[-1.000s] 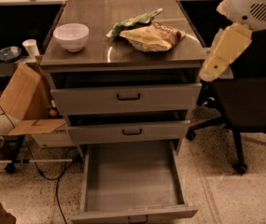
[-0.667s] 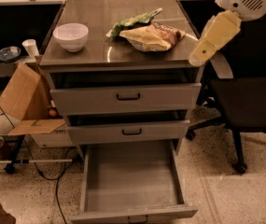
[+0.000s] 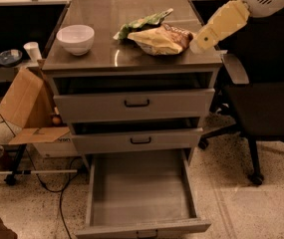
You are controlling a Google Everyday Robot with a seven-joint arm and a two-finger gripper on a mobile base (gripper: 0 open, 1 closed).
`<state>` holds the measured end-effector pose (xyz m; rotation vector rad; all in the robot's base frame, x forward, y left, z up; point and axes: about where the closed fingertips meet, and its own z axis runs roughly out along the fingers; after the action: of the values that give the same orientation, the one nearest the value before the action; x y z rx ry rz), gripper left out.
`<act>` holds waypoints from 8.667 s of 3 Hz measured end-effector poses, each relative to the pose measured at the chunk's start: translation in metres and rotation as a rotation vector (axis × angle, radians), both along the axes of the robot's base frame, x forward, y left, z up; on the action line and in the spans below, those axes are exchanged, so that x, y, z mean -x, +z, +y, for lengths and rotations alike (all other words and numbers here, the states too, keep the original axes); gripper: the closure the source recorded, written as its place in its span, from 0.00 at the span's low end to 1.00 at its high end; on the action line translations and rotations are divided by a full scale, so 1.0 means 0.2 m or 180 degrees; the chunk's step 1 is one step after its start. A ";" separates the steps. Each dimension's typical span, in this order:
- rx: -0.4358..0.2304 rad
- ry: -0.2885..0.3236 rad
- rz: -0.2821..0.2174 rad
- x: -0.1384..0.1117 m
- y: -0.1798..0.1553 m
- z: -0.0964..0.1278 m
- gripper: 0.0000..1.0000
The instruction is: Place green jalapeno chip bag into bottom drawer
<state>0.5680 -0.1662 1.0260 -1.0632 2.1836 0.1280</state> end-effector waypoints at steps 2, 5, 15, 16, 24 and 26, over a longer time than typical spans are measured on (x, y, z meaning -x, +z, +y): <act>-0.0042 -0.0103 -0.0374 -0.19 0.09 0.20 0.00; -0.0196 -0.0488 -0.0721 -0.97 0.15 0.69 0.00; -0.0054 -0.0521 -0.0286 -1.64 -0.56 0.65 0.00; -0.0013 -0.0484 -0.0256 -1.64 -0.57 0.66 0.00; -0.0075 -0.0436 -0.0079 -1.63 -0.65 0.71 0.00; 0.0143 -0.0383 -0.0132 -1.64 -0.66 0.71 0.00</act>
Offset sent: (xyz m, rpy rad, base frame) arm 0.0755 0.0709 0.0286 0.0166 -0.1952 -0.0577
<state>0.8955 -0.0232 0.8931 -0.9476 2.2155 0.0026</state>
